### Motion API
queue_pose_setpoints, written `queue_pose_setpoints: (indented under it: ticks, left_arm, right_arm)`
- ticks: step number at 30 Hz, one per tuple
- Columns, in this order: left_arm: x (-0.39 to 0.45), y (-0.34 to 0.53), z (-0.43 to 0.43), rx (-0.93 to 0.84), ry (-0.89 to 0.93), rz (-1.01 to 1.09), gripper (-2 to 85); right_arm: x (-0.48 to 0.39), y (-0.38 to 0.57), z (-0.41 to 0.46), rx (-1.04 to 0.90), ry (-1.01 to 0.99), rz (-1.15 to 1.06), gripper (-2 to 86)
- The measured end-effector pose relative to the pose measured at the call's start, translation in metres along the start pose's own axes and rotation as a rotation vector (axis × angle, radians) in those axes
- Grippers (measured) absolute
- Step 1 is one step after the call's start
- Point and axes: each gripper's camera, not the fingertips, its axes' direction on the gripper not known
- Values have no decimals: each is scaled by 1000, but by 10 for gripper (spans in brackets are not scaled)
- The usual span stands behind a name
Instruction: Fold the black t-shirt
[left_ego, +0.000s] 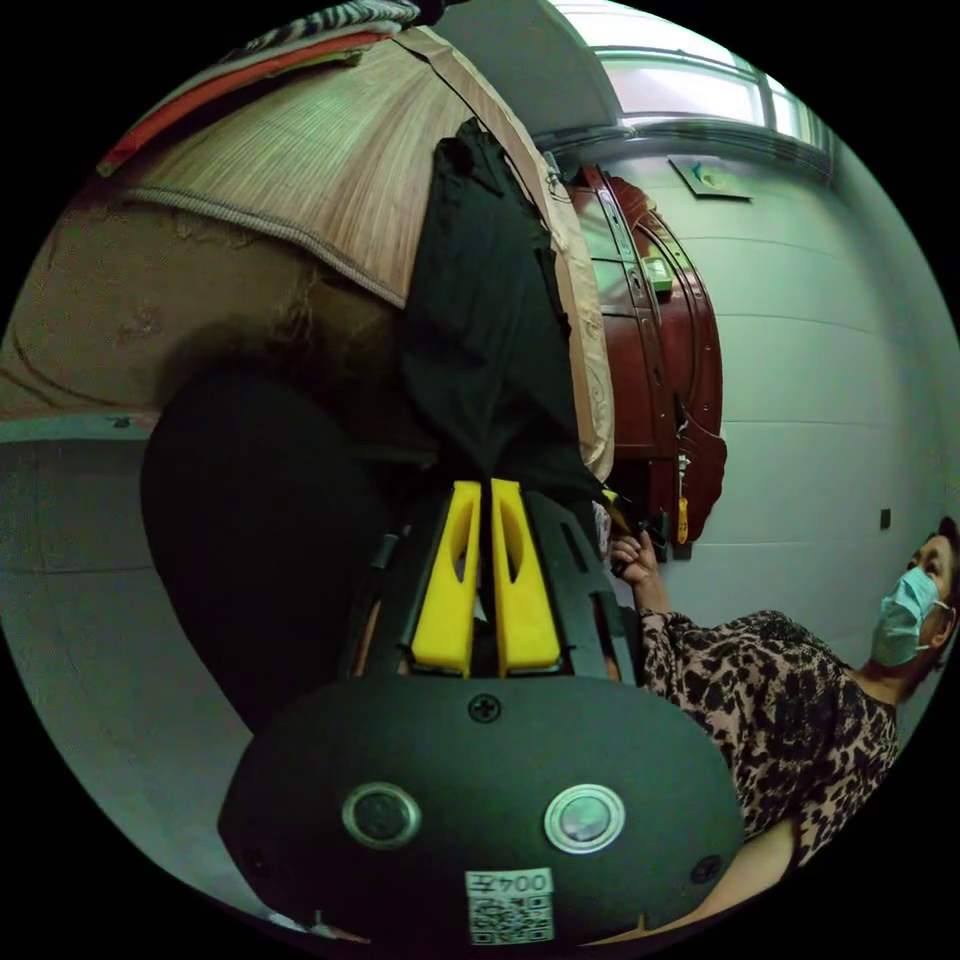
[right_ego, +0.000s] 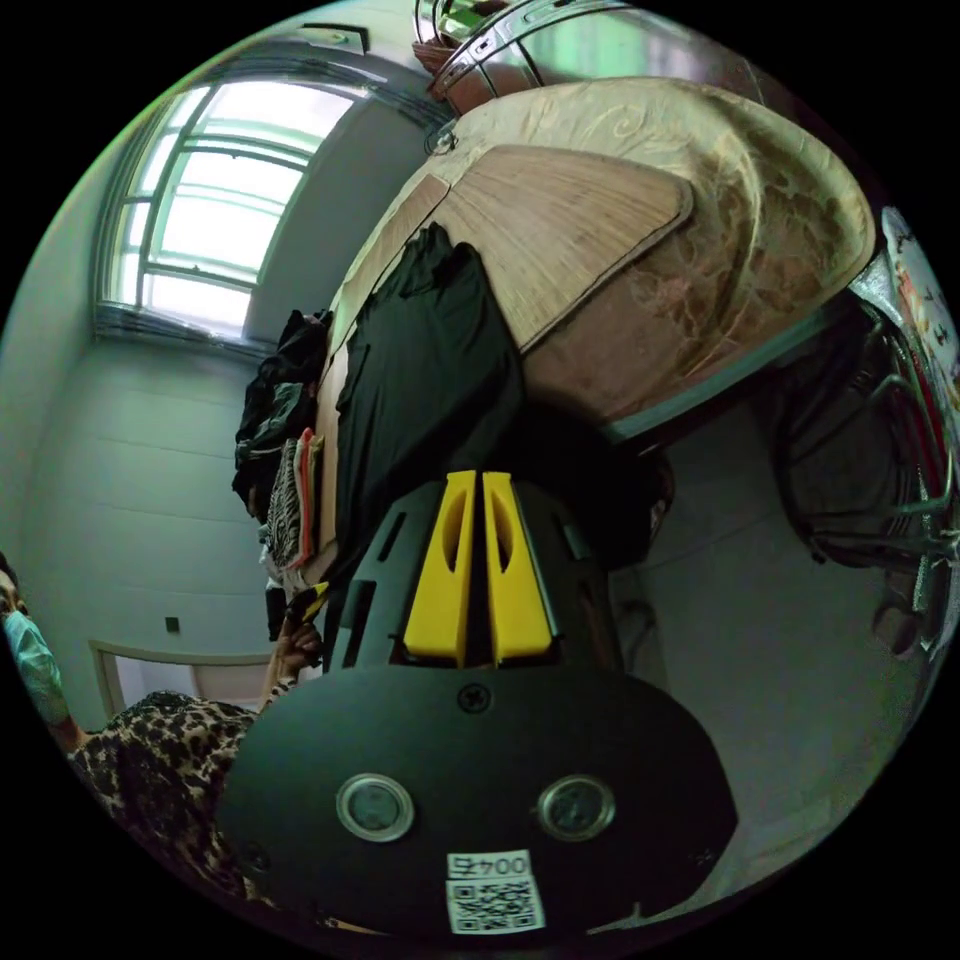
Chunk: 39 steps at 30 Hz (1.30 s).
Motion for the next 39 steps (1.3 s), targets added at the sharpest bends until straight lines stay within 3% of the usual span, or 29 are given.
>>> queue_pose_setpoints:
  ticks: [8,20,31,39]
  left_arm:
    - [4,-8,-23,96,90,10,20]
    - [45,-19,-62,130,90,172,19]
    - [60,-47,-66,-27,-36,170,17]
    - [94,-98,-85,54,28,234,18]
  right_arm:
    - [-1,-24,-59,168,-96,18,0]
    - [-38,-51,-93,175,-91,-86,-1]
    - [-28,-75,-84,106,-99,-16,-1]
    - [-47,-127,-80,149,-133,-56,-1]
